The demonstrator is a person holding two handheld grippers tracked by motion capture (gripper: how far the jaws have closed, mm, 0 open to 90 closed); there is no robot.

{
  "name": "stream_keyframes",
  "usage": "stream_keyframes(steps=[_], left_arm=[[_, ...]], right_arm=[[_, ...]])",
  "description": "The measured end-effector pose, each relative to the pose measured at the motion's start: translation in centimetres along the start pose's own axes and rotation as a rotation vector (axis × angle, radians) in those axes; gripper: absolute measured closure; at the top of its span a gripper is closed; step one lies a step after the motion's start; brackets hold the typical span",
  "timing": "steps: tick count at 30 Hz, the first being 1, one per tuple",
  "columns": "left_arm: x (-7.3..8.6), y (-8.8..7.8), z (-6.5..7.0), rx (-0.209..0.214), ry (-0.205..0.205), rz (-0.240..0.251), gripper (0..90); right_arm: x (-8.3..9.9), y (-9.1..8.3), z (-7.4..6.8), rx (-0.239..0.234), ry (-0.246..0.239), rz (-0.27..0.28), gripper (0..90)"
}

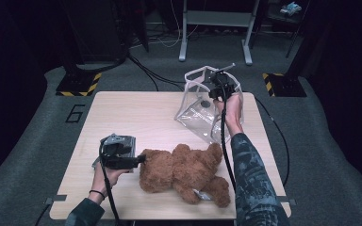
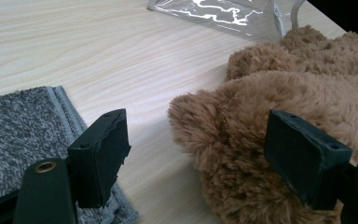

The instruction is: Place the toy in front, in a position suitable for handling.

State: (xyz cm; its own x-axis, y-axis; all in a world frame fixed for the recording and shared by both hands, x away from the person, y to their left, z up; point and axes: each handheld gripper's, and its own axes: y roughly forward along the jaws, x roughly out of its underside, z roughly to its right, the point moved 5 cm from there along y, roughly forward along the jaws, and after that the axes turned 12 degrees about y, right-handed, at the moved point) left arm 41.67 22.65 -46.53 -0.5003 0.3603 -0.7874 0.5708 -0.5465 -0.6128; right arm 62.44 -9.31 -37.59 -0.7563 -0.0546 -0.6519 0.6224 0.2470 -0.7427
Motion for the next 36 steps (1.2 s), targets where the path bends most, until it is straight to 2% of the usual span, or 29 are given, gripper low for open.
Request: stream_keyframes(steps=[2, 6, 13, 17, 20, 28, 30, 36], left_arm=[[0.1, 0.0, 0.0, 0.000, -0.003, 0.001, 21.6], [0.2, 0.1, 0.0, 0.001, -0.005, 0.001, 21.6], [0.1, 0.1, 0.1, 0.002, -0.016, -0.001, 21.6], [0.2, 0.1, 0.0, 0.000, -0.005, 0.000, 21.6], [0.3, 0.1, 0.0, -0.006, -0.019, 0.006, 21.6], [0.4, -0.1, -0.4, -0.018, -0.023, 0.011, 21.5], [0.4, -0.2, -0.4, -0.016, -0.032, 0.008, 21.5], [0.3, -0.2, -0.5, -0.028, -0.030, 0.015, 21.5]], right_arm=[[0.0, -0.1, -0.2, -0.015, -0.008, 0.002, 88.3], [0.1, -0.1, -1.0, -0.056, -0.075, 0.033, 88.6], [0.4, -0.2, -2.9, -0.120, -0.148, 0.058, 88.6], [0.4, -0.1, -3.8, -0.157, -0.191, 0.057, 88.6], [0.7, -0.1, -4.6, -0.193, -0.206, 0.047, 88.6], [1.1, -0.3, -6.8, -0.250, -0.279, 0.023, 88.6], [1.3, -0.4, -7.4, -0.268, -0.284, 0.017, 88.6], [1.9, -0.7, -9.1, -0.319, -0.352, -0.004, 88.5]])
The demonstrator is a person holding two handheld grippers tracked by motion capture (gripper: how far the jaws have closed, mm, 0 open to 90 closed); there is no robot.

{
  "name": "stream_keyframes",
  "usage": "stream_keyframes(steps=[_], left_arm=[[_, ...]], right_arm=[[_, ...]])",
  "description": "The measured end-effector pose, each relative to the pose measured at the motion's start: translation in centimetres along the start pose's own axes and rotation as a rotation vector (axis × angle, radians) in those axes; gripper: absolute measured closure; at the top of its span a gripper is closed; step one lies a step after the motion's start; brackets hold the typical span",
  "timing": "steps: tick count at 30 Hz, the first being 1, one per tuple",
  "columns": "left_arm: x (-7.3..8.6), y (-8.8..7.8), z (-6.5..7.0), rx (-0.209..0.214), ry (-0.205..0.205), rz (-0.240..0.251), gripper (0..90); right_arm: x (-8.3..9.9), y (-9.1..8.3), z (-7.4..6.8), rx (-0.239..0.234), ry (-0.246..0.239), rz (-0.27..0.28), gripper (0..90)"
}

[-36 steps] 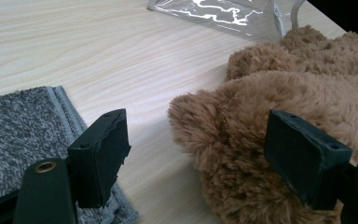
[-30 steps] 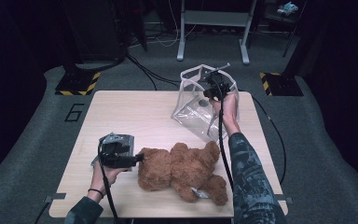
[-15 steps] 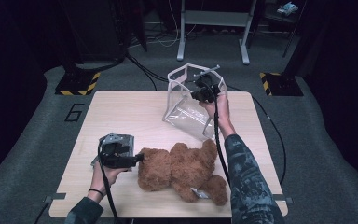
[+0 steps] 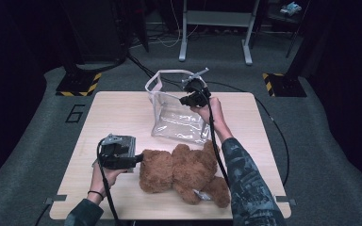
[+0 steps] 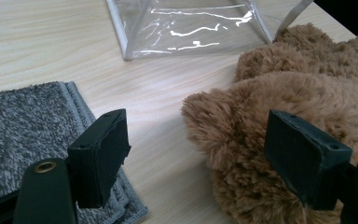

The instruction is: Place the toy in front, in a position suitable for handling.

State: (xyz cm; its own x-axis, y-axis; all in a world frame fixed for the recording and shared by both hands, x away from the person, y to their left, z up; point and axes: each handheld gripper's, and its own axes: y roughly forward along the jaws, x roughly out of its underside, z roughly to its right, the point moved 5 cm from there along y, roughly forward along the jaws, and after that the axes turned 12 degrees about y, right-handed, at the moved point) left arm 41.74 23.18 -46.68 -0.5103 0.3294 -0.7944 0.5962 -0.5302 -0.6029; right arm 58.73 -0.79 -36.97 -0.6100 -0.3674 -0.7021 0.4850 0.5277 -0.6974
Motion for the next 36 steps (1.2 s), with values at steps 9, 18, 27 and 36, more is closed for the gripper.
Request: stream_keyframes(steps=[9, 18, 27, 36], left_arm=[[-0.3, 0.0, -0.2, -0.007, -0.005, -0.015, 21.3], [-1.7, -0.3, -0.7, -0.023, -0.004, -0.009, 20.8], [-4.2, -0.5, -2.0, -0.044, -0.004, -0.008, 18.4], [-6.9, 0.2, -3.5, -0.100, 0.032, -0.035, 14.4]], right_arm=[[0.4, -0.6, 0.1, 0.022, 0.040, 0.000, 66.0], [2.0, -5.4, 2.7, 0.033, 0.155, 0.094, 32.2], [7.0, -9.4, 6.1, 0.071, 0.239, 0.147, 15.4], [15.3, -10.2, 8.6, 0.158, 0.287, 0.122, 12.2]])
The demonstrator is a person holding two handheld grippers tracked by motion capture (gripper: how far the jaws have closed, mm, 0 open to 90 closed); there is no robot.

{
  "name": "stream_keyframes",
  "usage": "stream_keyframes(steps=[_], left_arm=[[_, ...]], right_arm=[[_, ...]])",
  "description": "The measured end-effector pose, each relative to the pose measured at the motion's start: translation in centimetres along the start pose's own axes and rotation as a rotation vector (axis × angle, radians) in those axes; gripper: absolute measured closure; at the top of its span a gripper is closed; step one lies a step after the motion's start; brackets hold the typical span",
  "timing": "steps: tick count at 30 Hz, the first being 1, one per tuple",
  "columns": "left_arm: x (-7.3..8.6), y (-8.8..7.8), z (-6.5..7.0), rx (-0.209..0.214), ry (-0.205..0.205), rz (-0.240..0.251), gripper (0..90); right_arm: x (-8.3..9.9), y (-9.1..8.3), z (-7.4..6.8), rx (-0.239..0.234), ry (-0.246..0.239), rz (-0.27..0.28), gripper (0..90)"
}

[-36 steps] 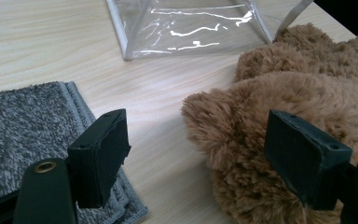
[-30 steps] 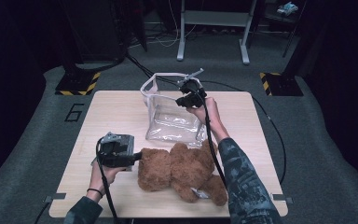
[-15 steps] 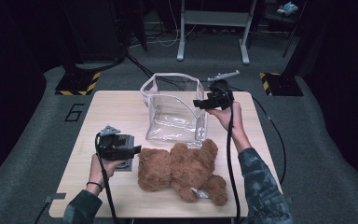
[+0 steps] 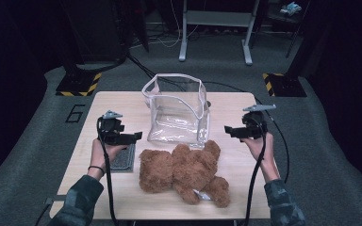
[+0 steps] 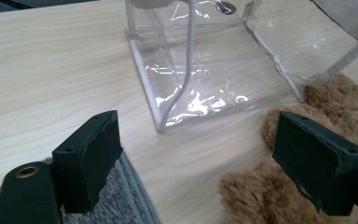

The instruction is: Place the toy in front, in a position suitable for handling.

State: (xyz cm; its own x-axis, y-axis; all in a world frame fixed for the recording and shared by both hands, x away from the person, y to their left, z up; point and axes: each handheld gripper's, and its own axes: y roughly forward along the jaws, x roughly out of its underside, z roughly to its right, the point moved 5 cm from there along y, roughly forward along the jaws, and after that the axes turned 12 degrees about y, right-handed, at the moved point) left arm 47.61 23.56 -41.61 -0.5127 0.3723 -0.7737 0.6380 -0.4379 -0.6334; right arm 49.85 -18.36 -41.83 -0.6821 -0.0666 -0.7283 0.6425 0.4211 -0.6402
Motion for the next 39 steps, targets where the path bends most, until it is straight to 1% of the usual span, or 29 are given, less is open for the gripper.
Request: stream_keyframes(steps=[1, 2, 5, 6, 7, 9, 10, 11, 12, 13, 14, 16, 17, 19, 20, 21, 22, 23, 24, 25, 26, 28, 29, 31, 33, 34, 35, 37, 39], left_arm=[[-0.3, 0.2, -0.2, -0.005, -0.001, -0.005, 14.0], [-0.7, 0.3, -0.3, -0.010, -0.009, -0.004, 13.8], [-1.8, 0.8, -0.8, -0.008, -0.007, -0.005, 11.9], [-2.2, 1.0, -0.9, -0.008, -0.016, 0.003, 11.2], [-2.5, 1.1, -1.1, -0.015, -0.001, -0.009, 11.1], [-3.3, 1.3, -1.3, -0.013, -0.005, -0.007, 10.2], [-3.7, 1.5, -1.5, -0.019, 0.009, -0.011, 10.2], [-4.1, 1.6, -1.5, -0.017, -0.004, 0.000, 10.0], [-4.5, 1.7, -1.6, -0.016, -0.008, 0.000, 10.0], [-4.9, 1.8, -1.8, -0.026, -0.001, 0.000, 10.0], [-5.4, 1.9, -2.0, -0.025, 0.004, -0.001, 9.9], [-6.0, 2.2, -2.2, -0.038, 0.001, -0.002, 9.9], [-6.4, 2.4, -2.3, -0.041, 0.008, -0.007, 9.9], [-7.2, 2.7, -2.6, -0.042, 0.007, -0.008, 9.9], [-7.6, 2.8, -2.7, -0.052, 0.010, -0.011, 10.1], [-8.0, 3.0, -2.8, -0.050, 0.007, -0.013, 10.1], [-8.4, 3.2, -2.8, -0.049, 0.008, -0.012, 11.0], [-8.8, 3.4, -2.7, -0.059, 0.018, -0.021, 11.5], [-9.0, 3.6, -2.7, -0.063, 0.022, -0.014, 12.0], [-9.3, 3.8, -2.7, -0.061, 0.028, -0.019, 12.5], [-9.6, 4.0, -2.6, -0.065, 0.021, -0.014, 12.8], [-10.1, 4.5, -2.5, -0.075, 0.027, -0.010, 14.0], [-10.4, 4.7, -2.6, -0.081, 0.027, -0.018, 14.5], [-10.9, 5.0, -2.6, -0.087, 0.005, -0.008, 14.7], [-11.5, 5.4, -2.8, -0.101, 0.001, 0.000, 15.6], [-11.9, 5.7, -2.8, -0.108, -0.002, -0.001, 16.5], [-12.1, 5.8, -2.9, -0.117, -0.002, -0.004, 16.7], [-12.5, 6.3, -3.1, -0.131, -0.015, -0.002, 18.2], [-12.9, 6.8, -3.5, -0.153, -0.013, -0.017, 19.6]], right_arm=[[0.9, 0.1, 0.5, -0.005, 0.013, -0.009, 11.5], [1.8, 0.3, 0.9, 0.004, 0.016, -0.014, 10.6], [4.6, 1.0, 2.0, 0.022, 0.038, -0.037, 8.2], [5.5, 1.3, 2.3, 0.035, 0.034, -0.043, 7.3], [6.4, 1.6, 2.6, 0.042, 0.031, -0.054, 6.1], [8.1, 2.3, 3.1, 0.043, 0.060, -0.065, 4.8], [8.9, 2.7, 3.5, 0.053, 0.065, -0.071, 3.7], [9.7, 3.1, 3.8, 0.053, 0.060, -0.072, 3.1], [10.5, 3.5, 4.0, 0.055, 0.086, -0.082, 2.7], [11.2, 3.8, 4.3, 0.059, 0.085, -0.094, 2.0], [11.9, 4.1, 4.5, 0.070, 0.083, -0.102, 1.8], [13.0, 4.5, 4.9, 0.086, 0.087, -0.095, 1.2], [13.3, 4.5, 4.9, 0.082, 0.096, -0.091, 1.0], [13.8, 4.3, 5.0, 0.113, 0.067, -0.074, 1.4], [14.0, 4.3, 5.0, 0.119, 0.058, -0.067, 1.4], [14.1, 4.2, 5.1, 0.127, 0.051, -0.065, 1.4], [14.1, 4.2, 5.1, 0.137, 0.064, -0.052, 1.5], [14.1, 4.1, 5.2, 0.126, 0.062, -0.052, 1.6], [14.1, 4.1, 5.2, 0.129, 0.081, -0.047, 1.7], [14.1, 4.1, 5.3, 0.131, 0.081, -0.044, 1.9], [14.2, 4.1, 5.3, 0.133, 0.071, -0.040, 2.3], [14.2, 4.1, 5.3, 0.135, 0.065, -0.038, 2.8], [14.2, 4.1, 5.3, 0.140, 0.074, -0.033, 3.1], [14.3, 4.0, 5.3, 0.139, 0.070, -0.031, 4.7], [14.3, 4.0, 5.3, 0.137, 0.069, -0.028, 5.6], [14.3, 3.9, 5.3, 0.138, 0.070, -0.026, 5.9], [14.3, 3.9, 5.1, 0.130, 0.087, -0.023, 6.5], [14.3, 3.9, 5.2, 0.127, 0.090, -0.015, 7.3], [14.3, 3.8, 5.3, 0.126, 0.085, -0.013, 8.5]])
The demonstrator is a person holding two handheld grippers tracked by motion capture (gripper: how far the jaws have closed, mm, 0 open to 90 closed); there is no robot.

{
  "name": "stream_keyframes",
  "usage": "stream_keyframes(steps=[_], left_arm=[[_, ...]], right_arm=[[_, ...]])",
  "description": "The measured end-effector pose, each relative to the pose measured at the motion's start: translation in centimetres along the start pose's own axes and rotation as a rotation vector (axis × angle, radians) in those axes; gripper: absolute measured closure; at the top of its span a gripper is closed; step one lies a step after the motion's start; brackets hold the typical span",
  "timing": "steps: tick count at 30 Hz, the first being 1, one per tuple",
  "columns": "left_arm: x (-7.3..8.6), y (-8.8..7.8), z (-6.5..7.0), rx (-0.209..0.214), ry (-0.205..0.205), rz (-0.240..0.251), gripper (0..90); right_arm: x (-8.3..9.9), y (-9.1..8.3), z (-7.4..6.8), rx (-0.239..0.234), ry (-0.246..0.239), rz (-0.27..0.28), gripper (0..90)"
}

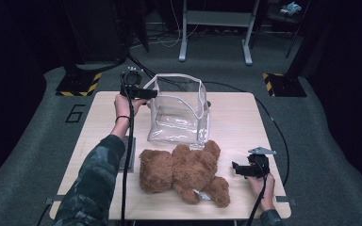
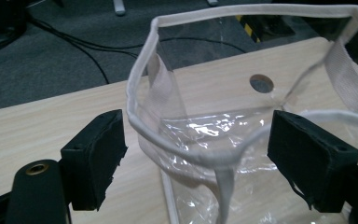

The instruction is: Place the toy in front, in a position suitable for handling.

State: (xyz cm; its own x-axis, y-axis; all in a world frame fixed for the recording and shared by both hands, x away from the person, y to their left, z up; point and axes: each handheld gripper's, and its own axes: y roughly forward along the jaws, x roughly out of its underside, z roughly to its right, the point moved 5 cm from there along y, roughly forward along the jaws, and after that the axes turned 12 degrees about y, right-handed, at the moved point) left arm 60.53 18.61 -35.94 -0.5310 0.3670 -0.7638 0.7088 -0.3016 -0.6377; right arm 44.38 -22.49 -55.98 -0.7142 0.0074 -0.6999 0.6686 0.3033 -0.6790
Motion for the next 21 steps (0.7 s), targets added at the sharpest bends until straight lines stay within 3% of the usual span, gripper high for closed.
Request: stream_keyframes(steps=[4, 11, 15, 17, 21], left_arm=[[-0.4, 1.1, -0.8, -0.050, -0.004, -0.035, 22.2], [0.7, 2.9, -1.7, -0.039, -0.083, -0.087, 29.9], [1.1, 3.3, -1.7, -0.013, -0.100, -0.092, 50.1], [1.2, 3.3, -1.8, -0.013, -0.106, -0.087, 61.9], [1.3, 3.2, -1.8, -0.027, -0.109, -0.071, 76.4]], right_arm=[[0.1, -0.1, -0.1, -0.004, 0.004, 0.007, 10.3], [0.1, -0.1, -0.1, -0.008, 0.003, 0.012, 11.8], [0.1, -0.1, -0.1, -0.008, -0.005, 0.015, 12.6], [0.1, -0.1, -0.1, -0.004, -0.007, 0.016, 13.1], [0.1, -0.1, -0.1, -0.005, -0.023, 0.019, 13.3]])
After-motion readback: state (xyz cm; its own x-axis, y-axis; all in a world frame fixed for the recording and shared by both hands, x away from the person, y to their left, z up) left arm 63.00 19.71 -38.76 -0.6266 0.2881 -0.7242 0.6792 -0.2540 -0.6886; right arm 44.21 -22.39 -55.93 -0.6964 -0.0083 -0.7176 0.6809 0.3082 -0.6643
